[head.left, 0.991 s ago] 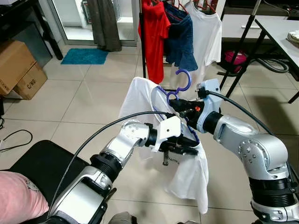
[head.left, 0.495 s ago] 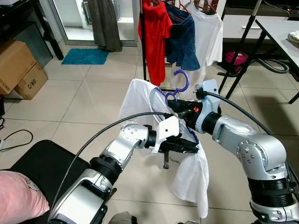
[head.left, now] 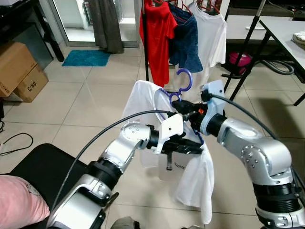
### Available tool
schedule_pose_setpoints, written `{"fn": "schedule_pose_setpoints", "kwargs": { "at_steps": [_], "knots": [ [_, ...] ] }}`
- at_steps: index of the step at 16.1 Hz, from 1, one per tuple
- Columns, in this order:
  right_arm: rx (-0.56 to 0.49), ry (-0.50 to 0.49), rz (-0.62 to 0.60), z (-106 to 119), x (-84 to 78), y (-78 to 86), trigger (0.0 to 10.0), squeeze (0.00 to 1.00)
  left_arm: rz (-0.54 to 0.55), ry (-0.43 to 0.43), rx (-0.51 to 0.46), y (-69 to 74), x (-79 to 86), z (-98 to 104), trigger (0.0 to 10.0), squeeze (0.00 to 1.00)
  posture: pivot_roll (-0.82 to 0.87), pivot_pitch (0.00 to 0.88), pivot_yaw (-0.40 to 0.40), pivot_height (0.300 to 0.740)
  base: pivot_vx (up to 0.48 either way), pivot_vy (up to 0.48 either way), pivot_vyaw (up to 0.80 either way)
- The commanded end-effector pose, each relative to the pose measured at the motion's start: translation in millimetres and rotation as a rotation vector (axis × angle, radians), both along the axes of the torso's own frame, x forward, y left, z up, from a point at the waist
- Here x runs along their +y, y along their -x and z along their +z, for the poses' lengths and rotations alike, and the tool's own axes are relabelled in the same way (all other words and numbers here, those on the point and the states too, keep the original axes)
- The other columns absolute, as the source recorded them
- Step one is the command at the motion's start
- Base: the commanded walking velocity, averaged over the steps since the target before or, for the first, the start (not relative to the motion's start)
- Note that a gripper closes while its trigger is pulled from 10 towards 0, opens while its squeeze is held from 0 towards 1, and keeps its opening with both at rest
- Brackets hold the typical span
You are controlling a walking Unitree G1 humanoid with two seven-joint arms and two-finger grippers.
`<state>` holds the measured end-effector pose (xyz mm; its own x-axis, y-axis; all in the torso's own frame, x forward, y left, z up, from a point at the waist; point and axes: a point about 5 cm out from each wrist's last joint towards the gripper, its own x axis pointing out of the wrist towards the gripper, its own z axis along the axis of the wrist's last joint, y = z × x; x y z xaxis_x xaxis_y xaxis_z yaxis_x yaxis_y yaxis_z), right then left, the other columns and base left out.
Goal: Hang hanger
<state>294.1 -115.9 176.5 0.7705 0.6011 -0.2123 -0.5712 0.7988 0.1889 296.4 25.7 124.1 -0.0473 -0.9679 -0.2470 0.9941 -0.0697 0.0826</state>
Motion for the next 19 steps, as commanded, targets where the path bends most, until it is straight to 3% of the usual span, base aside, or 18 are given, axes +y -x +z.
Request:
{"fn": "schedule_pose_setpoints", "kwargs": {
  "at_steps": [1, 2, 4, 9, 16, 17, 18, 19],
  "knots": [
    [0.093, 0.069, -0.015, -24, -4.1, 2.7, 10.0, 0.00, -0.037, 0.040, -0.095, -0.1, -6.3, 22, 0.0, 0.00, 0.02, 0.035, 0.066, 0.740, 0.000, 0.000, 0.00],
    [0.095, 0.081, -0.019, -26, -5.6, 2.1, 10.0, 0.00, -0.040, -0.037, -0.132, -0.1, -1.1, 14, 0.0, 0.00, 0.02, 0.035, 0.067, 0.740, 0.000, 0.000, 0.00],
    [0.096, 0.086, -0.023, -27, -6.9, 1.7, 10.0, 0.00, -0.033, -0.101, -0.168, -0.9, 3.5, 8, 0.0, 0.00, 0.02, 0.035, 0.067, 0.740, 0.000, 0.000, 0.00],
    [0.084, 0.088, -0.027, -28, -8.0, 0.5, 10.0, 0.00, 0.099, 0.000, -0.192, -5.7, 0.6, 11, 0.0, 0.00, 0.01, 0.033, 0.066, 0.740, 0.000, 0.000, 0.00],
    [0.079, 0.099, -0.013, -28, -6.8, 0.8, 10.0, 0.00, 0.271, -0.073, -0.258, -17.5, 3.6, 5, 0.2, 0.00, 0.02, 0.034, 0.063, 0.740, 0.000, 0.000, 0.00],
    [0.078, 0.099, -0.011, -28, -6.5, 0.7, 10.0, 0.00, 0.279, -0.064, -0.256, -17.8, 2.6, 6, 3.3, 0.00, 0.02, 0.034, 0.063, 0.740, 0.000, 0.000, 0.00],
    [0.077, 0.098, -0.010, -28, -6.1, 0.5, 10.0, 0.00, 0.278, -0.040, -0.243, -17.1, 0.4, 8, 4.1, 0.00, 0.02, 0.033, 0.063, 0.740, 0.000, 0.000, 0.00],
    [0.076, 0.098, -0.009, -28, -5.8, 0.2, 10.0, 0.00, 0.286, -0.021, -0.240, -16.9, -1.3, 10, 6.9, 0.00, 0.02, 0.033, 0.063, 0.740, 0.000, 0.000, 0.00]
  ]
}}
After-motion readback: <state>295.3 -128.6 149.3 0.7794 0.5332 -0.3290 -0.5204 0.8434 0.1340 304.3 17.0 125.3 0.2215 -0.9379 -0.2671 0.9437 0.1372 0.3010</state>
